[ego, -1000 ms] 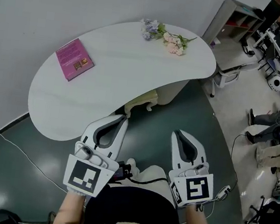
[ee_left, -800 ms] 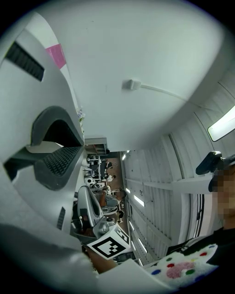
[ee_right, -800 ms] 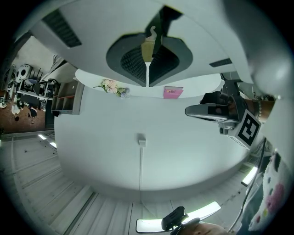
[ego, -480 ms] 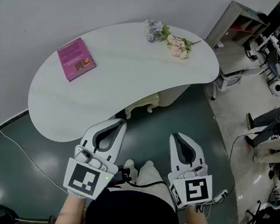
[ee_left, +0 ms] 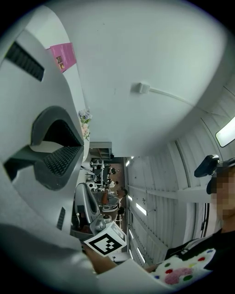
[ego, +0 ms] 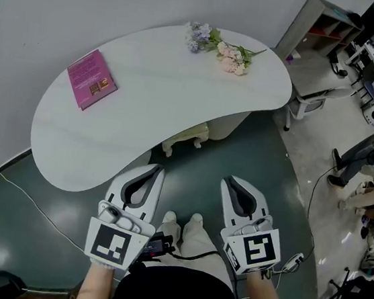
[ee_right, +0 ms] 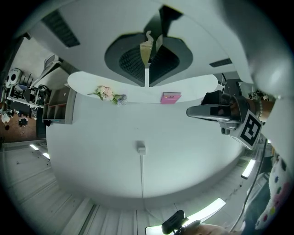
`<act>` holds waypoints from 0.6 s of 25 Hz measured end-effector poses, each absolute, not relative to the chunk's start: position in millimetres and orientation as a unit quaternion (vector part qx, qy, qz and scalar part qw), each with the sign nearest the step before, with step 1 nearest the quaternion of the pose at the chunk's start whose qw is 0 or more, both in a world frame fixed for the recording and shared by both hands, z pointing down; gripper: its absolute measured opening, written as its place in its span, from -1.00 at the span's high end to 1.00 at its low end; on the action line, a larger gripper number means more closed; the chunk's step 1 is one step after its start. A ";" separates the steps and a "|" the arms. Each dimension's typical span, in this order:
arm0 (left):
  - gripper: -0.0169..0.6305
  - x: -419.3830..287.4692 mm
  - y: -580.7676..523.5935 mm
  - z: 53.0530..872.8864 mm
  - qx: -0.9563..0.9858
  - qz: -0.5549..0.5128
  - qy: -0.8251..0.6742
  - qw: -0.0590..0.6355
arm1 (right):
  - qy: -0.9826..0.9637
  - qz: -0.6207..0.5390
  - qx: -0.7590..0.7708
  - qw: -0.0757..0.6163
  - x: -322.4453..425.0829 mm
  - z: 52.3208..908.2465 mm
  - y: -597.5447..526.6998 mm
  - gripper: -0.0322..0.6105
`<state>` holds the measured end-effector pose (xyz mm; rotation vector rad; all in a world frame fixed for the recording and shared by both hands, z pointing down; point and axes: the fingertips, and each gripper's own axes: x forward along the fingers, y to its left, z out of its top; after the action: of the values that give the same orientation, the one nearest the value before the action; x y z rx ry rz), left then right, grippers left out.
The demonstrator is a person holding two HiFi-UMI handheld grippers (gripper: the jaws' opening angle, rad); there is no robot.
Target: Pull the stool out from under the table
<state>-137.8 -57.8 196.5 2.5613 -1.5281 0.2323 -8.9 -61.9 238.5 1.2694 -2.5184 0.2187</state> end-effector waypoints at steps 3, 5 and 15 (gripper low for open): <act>0.90 -130.3 -61.3 207.0 0.847 0.082 -0.518 0.087 | -0.882 0.086 0.437 0.156 0.7 250.5 -68.7 0.77; 0.90 -124.6 -62.7 215.5 0.844 0.086 -0.520 0.095 | -0.884 0.091 0.431 0.158 7.8 260.7 -72.2 0.77; 0.89 -100.4 -76.5 282.2 0.839 0.124 -0.517 0.117 | -0.893 0.120 0.400 0.171 26.6 332.0 -95.8 0.74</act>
<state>-100.4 -76.5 282.2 2.4549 -1.5137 0.3634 26.6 -95.8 332.0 1.1354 -2.5353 0.3408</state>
